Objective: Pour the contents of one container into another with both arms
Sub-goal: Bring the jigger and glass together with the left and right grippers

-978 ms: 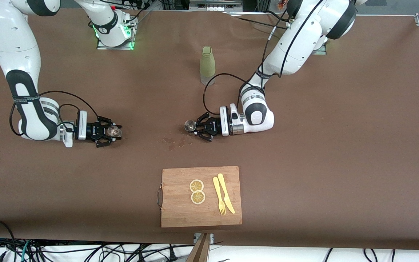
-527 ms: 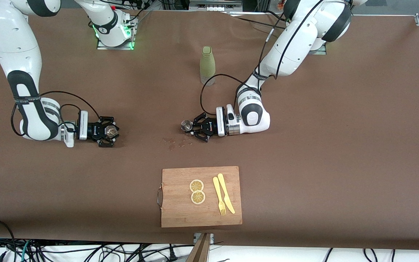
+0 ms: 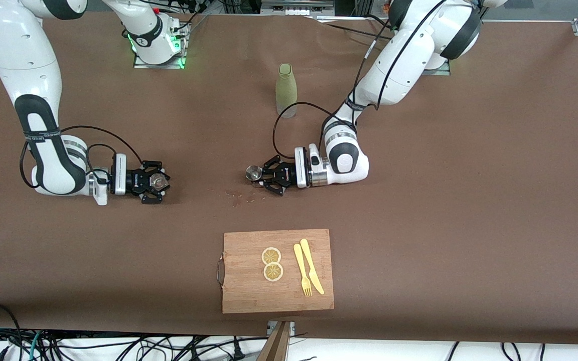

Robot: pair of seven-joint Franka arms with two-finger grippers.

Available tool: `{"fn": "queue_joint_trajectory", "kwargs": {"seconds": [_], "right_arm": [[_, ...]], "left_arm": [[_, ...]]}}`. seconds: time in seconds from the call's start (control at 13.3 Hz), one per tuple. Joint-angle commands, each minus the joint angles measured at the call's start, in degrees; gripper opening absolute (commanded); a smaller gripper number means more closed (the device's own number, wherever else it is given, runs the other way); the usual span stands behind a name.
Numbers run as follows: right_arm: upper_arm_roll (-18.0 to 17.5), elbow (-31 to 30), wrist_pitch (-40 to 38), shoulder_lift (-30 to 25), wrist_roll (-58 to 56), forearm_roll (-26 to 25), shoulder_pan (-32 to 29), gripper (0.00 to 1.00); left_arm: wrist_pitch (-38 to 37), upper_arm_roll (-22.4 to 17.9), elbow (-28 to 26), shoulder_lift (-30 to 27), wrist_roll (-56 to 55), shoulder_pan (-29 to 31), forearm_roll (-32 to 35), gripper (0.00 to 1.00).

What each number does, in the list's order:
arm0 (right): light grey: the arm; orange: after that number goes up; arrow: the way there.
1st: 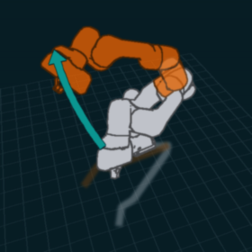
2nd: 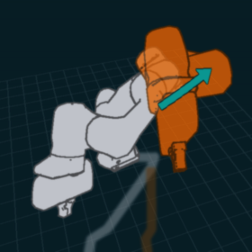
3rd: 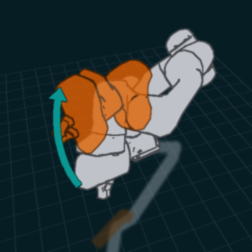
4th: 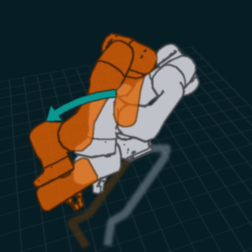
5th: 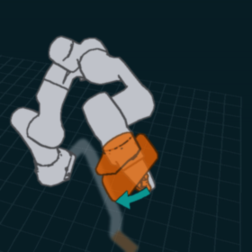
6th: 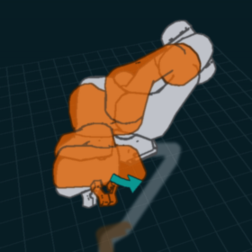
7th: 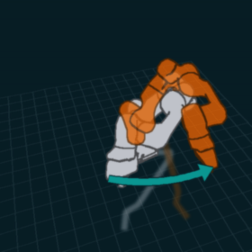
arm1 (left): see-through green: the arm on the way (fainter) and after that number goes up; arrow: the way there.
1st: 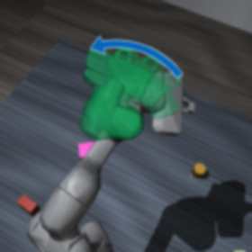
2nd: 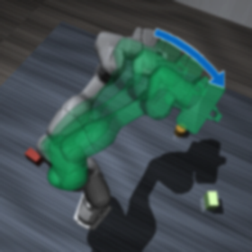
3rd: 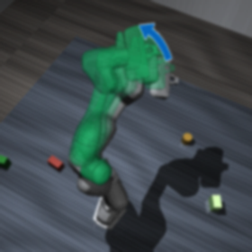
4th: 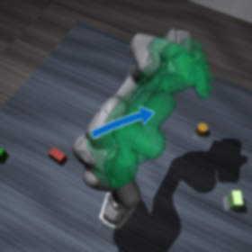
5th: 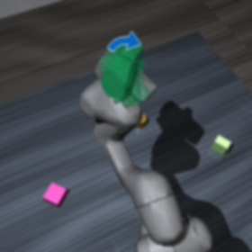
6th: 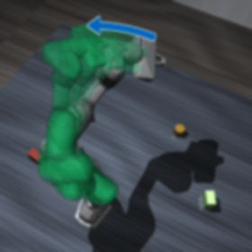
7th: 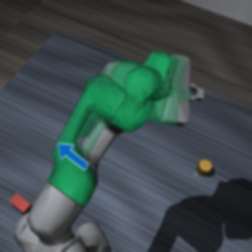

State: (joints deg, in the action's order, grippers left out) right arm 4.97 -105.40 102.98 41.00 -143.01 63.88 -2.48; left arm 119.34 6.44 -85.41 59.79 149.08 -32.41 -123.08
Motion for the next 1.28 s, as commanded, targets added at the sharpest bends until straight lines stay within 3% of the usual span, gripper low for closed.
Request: {"fn": "queue_joint_trajectory", "kwargs": {"seconds": [0.0,0.23,0.38,0.6,1.2], "right_arm": [[0.4,-3.3,0.4,-6.7,6.0,0.5,3.3,0.31],[0.8,-4.9,3.2,-11.2,12.3,0.4,7.3,0.31],[4.0,-6.7,7.4,-14.4,18.1,0.3,14.5,0.31],[4.7,-7.8,13.3,-16.9,23.9,0.3,20.6,0.31],[4.7,-7.8,24.9,-18.2,39.0,-4.6,30.9,0.31]], "left_arm": [[2.1,0.4,2.0,0.9,3.6,-0.8,-3.0,0.00],[3.0,0.4,2.7,1.0,3.5,-1.3,-3.0,0.00],[3.8,0.4,2.9,1.0,3.6,-1.4,-3.4,0.00],[3.8,0.4,2.9,1.3,3.7,-1.4,-3.4,0.00],[3.9,0.4,3.6,1.8,3.7,-1.4,-3.5,0.00]]}}
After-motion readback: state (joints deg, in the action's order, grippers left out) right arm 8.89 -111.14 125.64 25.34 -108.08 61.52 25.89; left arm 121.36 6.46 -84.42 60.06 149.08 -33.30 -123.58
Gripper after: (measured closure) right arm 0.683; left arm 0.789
